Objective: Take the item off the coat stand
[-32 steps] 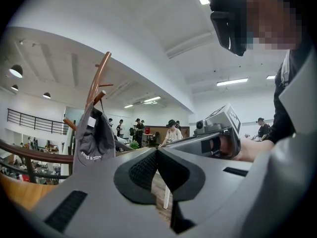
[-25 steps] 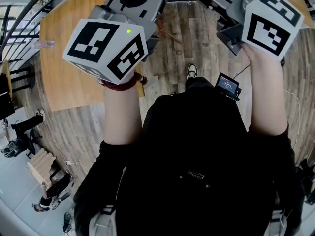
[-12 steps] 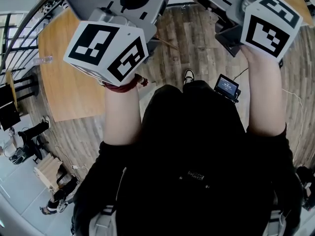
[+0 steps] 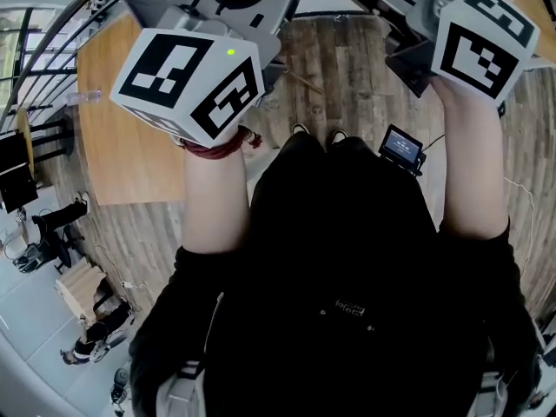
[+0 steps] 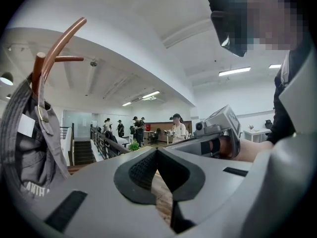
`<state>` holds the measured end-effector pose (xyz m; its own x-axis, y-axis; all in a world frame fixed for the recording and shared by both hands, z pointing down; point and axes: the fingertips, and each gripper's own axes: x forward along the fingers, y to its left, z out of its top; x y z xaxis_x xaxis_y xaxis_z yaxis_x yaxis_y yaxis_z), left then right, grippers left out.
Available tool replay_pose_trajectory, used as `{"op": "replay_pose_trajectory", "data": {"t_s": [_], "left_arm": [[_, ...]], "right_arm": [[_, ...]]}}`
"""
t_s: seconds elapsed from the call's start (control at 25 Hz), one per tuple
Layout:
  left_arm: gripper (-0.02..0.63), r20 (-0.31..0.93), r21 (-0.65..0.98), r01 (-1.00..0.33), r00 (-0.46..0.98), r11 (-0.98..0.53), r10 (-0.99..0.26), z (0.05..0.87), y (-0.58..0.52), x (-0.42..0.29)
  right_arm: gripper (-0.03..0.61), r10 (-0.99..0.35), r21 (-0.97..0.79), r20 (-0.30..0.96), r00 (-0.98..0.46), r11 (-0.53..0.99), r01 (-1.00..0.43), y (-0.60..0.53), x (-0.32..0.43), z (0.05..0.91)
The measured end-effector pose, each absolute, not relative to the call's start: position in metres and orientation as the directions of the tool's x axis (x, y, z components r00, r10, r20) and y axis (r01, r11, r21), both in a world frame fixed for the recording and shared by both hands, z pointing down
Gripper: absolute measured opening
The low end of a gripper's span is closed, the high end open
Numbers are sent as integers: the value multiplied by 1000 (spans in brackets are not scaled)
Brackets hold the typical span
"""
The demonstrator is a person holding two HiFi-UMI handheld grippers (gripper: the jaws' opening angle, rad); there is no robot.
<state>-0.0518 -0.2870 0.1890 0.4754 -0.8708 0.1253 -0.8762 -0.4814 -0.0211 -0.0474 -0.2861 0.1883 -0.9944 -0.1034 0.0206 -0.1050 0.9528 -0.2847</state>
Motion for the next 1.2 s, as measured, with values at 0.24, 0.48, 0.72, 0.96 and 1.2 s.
{"op": "replay_pose_trajectory", "data": {"t_s": [0.24,0.48,0.72,0.96,1.2], "left_arm": [[5,117,-43,-894,439,-446,-891,179,-293,-76],[5,100,-40,-909,410,-415,-907,175,-313,-101],[5,98,-45,-903,421,-426,-902,167,-317,-101],[5,96,-17,-915,400,-403,-912,173,-332,-126],[5,74,-16,-939,340,-342,-937,173,-324,-165]], "right_arm": [[17,-63,-271,12,-998,961,-64,-293,-71,179],[17,-44,-261,22,-999,964,-48,-312,-95,175],[17,-38,-256,17,-999,966,-41,-316,-97,166],[17,-42,-265,16,-999,963,-45,-335,-103,172],[17,-43,-266,18,-999,963,-46,-344,-107,186]]}}
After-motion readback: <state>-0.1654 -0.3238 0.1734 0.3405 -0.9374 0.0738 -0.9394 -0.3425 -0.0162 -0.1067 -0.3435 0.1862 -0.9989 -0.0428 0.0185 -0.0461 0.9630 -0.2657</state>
